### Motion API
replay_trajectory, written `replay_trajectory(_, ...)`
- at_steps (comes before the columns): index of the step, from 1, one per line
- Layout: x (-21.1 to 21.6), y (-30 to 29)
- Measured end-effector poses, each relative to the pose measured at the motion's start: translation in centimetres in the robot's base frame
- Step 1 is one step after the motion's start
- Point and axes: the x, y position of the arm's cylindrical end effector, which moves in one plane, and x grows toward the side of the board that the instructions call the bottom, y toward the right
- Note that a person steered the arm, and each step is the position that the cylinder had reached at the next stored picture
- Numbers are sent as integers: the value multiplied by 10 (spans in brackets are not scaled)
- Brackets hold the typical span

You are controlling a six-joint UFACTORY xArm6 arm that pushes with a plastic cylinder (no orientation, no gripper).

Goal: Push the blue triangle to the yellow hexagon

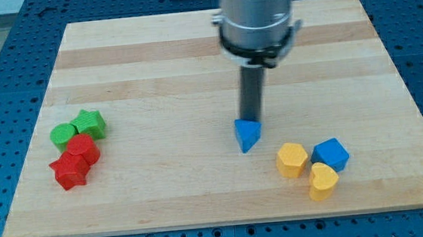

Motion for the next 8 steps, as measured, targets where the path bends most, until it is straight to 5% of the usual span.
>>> replay_trajectory(2, -22, -99)
replay_trajectory(6, 44, 26)
replay_trajectory(8, 18, -5)
